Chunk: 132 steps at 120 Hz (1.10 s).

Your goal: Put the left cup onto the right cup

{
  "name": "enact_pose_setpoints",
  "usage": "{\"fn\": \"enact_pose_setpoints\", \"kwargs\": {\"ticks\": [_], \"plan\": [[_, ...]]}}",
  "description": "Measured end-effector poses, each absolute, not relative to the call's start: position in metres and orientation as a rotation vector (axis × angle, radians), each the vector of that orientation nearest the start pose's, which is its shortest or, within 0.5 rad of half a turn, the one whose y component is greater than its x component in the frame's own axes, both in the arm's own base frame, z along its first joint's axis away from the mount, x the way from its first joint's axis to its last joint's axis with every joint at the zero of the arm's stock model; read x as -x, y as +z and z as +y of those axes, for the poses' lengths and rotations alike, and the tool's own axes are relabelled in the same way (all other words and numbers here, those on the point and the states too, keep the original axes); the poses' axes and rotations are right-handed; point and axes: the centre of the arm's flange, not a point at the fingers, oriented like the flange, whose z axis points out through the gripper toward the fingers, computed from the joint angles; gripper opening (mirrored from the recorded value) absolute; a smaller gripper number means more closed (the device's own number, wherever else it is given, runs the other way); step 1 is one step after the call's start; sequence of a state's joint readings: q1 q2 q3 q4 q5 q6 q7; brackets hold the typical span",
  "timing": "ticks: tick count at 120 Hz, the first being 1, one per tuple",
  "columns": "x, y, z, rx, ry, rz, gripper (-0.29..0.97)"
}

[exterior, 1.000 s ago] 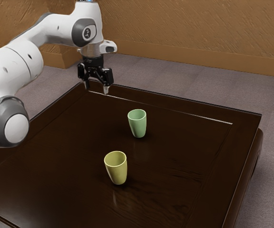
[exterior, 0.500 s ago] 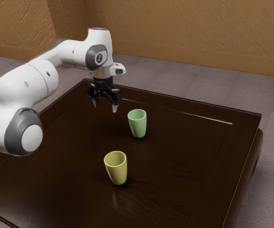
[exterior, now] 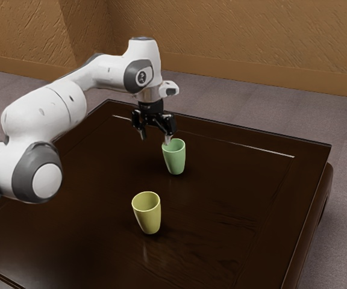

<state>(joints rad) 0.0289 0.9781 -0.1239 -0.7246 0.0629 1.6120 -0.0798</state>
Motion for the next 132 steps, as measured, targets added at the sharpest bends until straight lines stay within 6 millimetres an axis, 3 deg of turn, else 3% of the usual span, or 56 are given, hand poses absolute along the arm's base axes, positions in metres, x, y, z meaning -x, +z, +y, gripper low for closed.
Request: {"fn": "enact_pose_setpoints", "kwargs": {"ticks": [24,78,132], "plan": [[-0.783,0.350,-0.036,3.175,0.112,-0.074,0.68],[-0.788,0.346,-0.019,3.154,0.064,-0.177,0.68],[-0.790,0.307,-0.017,3.148,0.100,-0.211,0.67]]}}
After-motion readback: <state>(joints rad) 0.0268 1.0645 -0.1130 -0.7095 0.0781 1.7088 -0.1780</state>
